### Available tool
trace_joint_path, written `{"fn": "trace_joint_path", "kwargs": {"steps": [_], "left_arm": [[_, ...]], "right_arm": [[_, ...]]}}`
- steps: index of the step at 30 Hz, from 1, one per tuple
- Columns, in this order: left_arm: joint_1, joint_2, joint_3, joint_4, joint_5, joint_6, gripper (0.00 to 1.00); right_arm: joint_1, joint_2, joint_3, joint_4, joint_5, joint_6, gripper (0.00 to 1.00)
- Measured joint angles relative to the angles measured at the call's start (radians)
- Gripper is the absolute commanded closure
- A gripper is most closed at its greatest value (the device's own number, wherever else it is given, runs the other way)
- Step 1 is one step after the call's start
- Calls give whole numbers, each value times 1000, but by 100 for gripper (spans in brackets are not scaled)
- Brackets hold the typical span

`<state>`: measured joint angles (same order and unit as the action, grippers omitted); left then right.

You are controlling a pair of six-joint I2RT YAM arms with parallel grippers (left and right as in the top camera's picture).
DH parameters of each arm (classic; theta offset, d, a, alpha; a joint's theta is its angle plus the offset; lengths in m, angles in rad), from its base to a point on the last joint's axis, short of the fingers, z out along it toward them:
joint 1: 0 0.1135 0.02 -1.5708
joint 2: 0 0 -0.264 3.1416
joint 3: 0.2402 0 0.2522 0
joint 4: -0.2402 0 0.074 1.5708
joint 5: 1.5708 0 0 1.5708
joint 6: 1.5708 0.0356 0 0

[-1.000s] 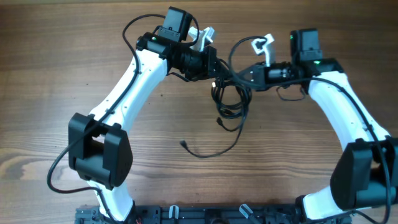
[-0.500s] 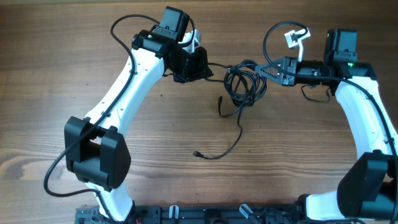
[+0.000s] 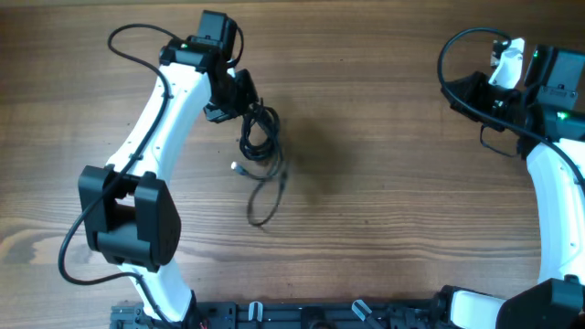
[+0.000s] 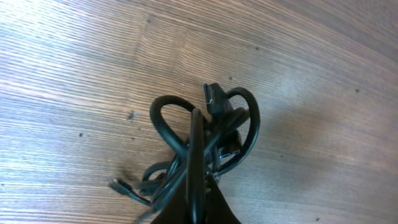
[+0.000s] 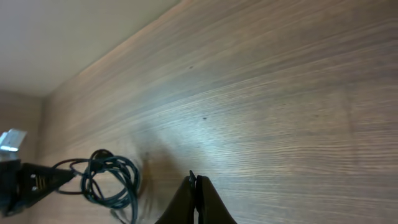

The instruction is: Untangle cables

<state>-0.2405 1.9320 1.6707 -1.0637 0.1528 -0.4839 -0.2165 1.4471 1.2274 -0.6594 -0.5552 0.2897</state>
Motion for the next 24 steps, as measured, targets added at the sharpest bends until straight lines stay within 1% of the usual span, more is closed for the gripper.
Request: {"fn": "trace_joint_path", "kwargs": {"steps": [2,4,5,6,7,8,9,10,11,12,16,17,19,20,21,23,24], "left_arm": [[-5,0,0,13,42,29,96],[-4,0,0,23,134,88,96],[-3,0,0,24,189,123,94],[-3,0,0,24,245,159,91],[-4,0,0,24,291,186,82],[-7,0,0,24,331,211,67],[-13,0,0,24,362,227,45],[-20,0,0,24,390,253,32],[-26,0,0,24,396,266,20],[-34,0,0,24,396,270,12],[-71,0,0,23,340,291,13],[-75,0,0,18,311,285,16],[-77,0,0,-1,234,257,25],[-77,0,0,-13,196,235,27],[-77,0,0,-21,162,224,31],[-79,0,-9,-24,108,207,41],[-84,0,-29,-12,82,187,47]], "right_arm": [[5,0,0,-3,6,-2,96],[11,0,0,-3,5,-6,95],[13,0,0,-4,2,-6,95],[13,0,0,-5,-2,-7,95],[13,0,0,-6,-5,-7,95],[13,0,0,-6,-6,-8,95],[13,0,0,-6,-11,-11,93],[13,0,0,-6,-14,-14,90],[13,0,0,-7,-17,-15,88],[13,0,0,-9,-20,-23,85],[13,0,0,-16,-21,-29,79],[13,0,0,-18,-21,-29,78],[13,0,0,-23,-21,-29,77],[13,0,0,-28,-21,-29,77],[13,0,0,-32,-21,-29,76],[13,0,0,-38,-21,-29,76],[13,0,0,-38,-21,-30,76]]}}
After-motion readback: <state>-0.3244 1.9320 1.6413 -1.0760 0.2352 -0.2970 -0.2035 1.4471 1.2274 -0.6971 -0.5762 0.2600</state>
